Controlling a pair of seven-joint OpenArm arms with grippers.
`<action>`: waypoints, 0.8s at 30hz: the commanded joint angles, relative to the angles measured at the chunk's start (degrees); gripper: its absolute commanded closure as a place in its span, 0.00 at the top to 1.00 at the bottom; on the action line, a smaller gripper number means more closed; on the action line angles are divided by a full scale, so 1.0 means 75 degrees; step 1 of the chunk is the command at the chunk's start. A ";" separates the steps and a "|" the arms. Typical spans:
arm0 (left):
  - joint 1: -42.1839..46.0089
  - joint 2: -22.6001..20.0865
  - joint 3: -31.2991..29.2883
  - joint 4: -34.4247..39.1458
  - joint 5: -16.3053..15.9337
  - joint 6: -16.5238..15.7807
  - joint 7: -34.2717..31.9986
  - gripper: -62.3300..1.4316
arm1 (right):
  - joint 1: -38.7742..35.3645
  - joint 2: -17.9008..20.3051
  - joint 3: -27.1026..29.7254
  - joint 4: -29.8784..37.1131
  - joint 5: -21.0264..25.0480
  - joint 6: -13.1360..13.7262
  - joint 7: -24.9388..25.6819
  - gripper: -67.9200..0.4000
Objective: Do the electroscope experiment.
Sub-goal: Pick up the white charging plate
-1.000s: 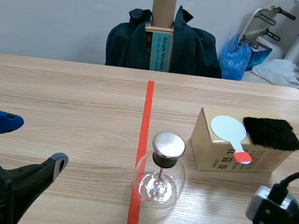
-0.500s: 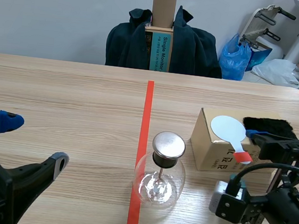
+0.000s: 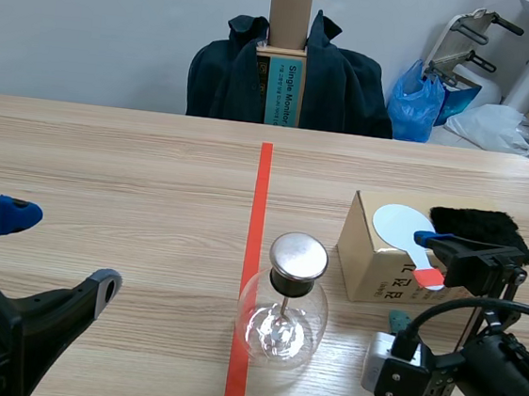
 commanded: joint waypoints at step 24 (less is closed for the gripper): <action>-0.0026 0.0058 0.0023 0.0055 -0.0050 -0.0009 -0.0102 1.00 | 0.0003 0.0192 0.0131 0.0204 0.0032 -0.0172 -0.0318 0.18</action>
